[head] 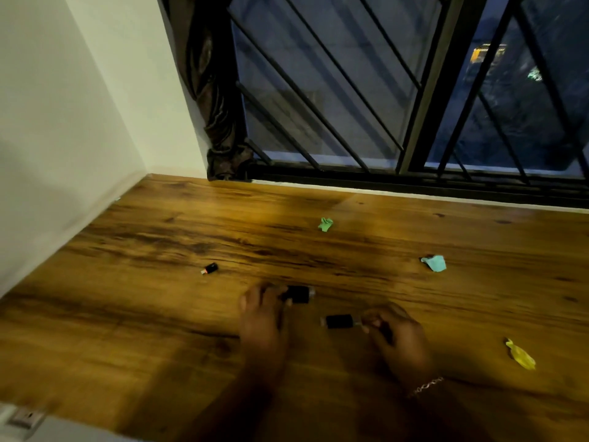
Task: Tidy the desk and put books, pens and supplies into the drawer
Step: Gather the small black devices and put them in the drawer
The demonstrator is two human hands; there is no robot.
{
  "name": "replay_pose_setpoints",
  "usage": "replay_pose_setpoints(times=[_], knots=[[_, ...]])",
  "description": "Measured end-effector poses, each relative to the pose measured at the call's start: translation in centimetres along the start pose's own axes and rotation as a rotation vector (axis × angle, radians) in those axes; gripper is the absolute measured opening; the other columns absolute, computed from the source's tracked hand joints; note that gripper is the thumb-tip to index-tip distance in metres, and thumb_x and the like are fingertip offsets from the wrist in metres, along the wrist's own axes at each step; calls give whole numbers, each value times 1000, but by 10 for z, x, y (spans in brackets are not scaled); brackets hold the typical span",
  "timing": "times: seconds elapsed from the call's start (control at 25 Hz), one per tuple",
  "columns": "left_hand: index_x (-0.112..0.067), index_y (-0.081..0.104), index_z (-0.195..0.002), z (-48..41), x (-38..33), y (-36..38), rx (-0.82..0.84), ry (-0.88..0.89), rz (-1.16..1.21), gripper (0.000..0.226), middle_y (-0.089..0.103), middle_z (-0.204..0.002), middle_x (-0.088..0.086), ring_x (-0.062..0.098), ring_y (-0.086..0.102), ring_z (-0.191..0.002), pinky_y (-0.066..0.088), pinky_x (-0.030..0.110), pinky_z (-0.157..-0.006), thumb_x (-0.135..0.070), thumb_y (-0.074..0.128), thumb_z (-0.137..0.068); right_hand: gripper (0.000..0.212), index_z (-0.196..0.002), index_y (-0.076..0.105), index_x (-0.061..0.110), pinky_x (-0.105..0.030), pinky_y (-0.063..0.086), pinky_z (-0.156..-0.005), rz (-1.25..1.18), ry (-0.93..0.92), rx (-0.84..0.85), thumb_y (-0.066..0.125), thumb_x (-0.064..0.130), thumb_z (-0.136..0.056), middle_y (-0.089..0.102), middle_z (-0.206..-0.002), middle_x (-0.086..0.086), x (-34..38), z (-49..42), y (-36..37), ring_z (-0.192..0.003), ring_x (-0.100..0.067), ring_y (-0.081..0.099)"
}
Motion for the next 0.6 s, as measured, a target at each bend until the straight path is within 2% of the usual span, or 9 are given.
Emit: replay_pose_setpoints(times=[0.12, 0.16, 0.2, 0.24, 0.28, 0.32, 0.44, 0.52, 0.6], knots=[[-2, 62, -100, -37, 49, -24, -60, -150, -158, 50, 58, -107, 24, 43, 52, -101, 43, 43, -84, -34, 32, -78, 34, -98, 70, 19, -28, 51, -71, 267, -246, 9, 65, 20, -65, 70, -103, -1, 18, -5, 13, -90, -22, 67], [-1, 60, -107, -48, 66, -30, -65, -216, -184, 50, 55, -114, 26, 45, 49, -108, 41, 48, -90, -34, 35, -80, 44, -111, 66, 17, -31, 50, -80, 268, -256, 76, 61, 27, -69, 65, -118, -2, 27, -8, 19, -104, -25, 64], [-1, 56, -117, -56, 79, -33, -41, -280, -202, 50, 50, -125, 27, 46, 42, -119, 36, 51, -98, -35, 41, -83, 58, -129, 53, 17, -33, 42, -94, 247, -244, 130, 51, 39, -75, 49, -138, 0, 30, -12, 28, -124, -24, 49], [-2, 49, -128, -62, 89, -32, -4, -329, -208, 54, 42, -136, 28, 46, 33, -129, 30, 52, -104, -36, 46, -86, 72, -142, 30, 20, -32, 29, -105, 287, -246, 203, 35, 53, -78, 23, -149, 5, 30, -15, 39, -137, -19, 25], [-3, 42, -135, -65, 94, -27, 56, -351, -189, 62, 35, -143, 28, 45, 27, -134, 26, 52, -107, -41, 48, -86, 78, -145, 9, 24, -32, 19, -111, 332, -245, 259, 21, 63, -78, 3, -150, 7, 31, -17, 51, -141, -16, 6], [-4, 38, -138, -67, 95, -21, 99, -322, -158, 69, 32, -145, 28, 44, 27, -135, 25, 52, -109, -47, 44, -84, 80, -145, 0, 26, -36, 14, -114, 377, -249, 278, 14, 69, -79, 0, -152, 4, 33, -20, 63, -142, -18, 1], [-5, 41, -137, -58, 71, 1, 266, -108, -129, 82, 41, -141, 24, 38, 37, -131, 28, 46, -110, -60, 21, -80, 72, -146, 20, 27, -47, 23, -106, 538, -274, 412, 6, 67, -88, 41, -145, -5, 40, -24, 97, -133, -29, 37], [-8, 45, -135, -45, 58, 11, 332, -1, -135, 87, 42, -142, 19, 32, 36, -134, 28, 44, -111, -65, 12, -79, 70, -138, 34, 30, -51, 32, -104, 568, -300, 420, 3, 68, -88, 52, -137, -2, 53, -32, 106, -124, -28, 52], [-12, 46, -135, -31, 52, 12, 359, 46, -122, 86, 40, -145, 13, 26, 30, -138, 22, 39, -115, -65, 7, -79, 69, -132, 39, 29, -52, 44, -95, 587, -329, 466, 1, 67, -88, 56, -134, -1, 64, -35, 115, -120, -27, 56]])
Point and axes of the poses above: each hand's wrist, its own z-axis away from the middle knuckle, its own y-axis out of the palm, x = y × z, the point moved 6 cm from there along -z, towards the middle knuckle
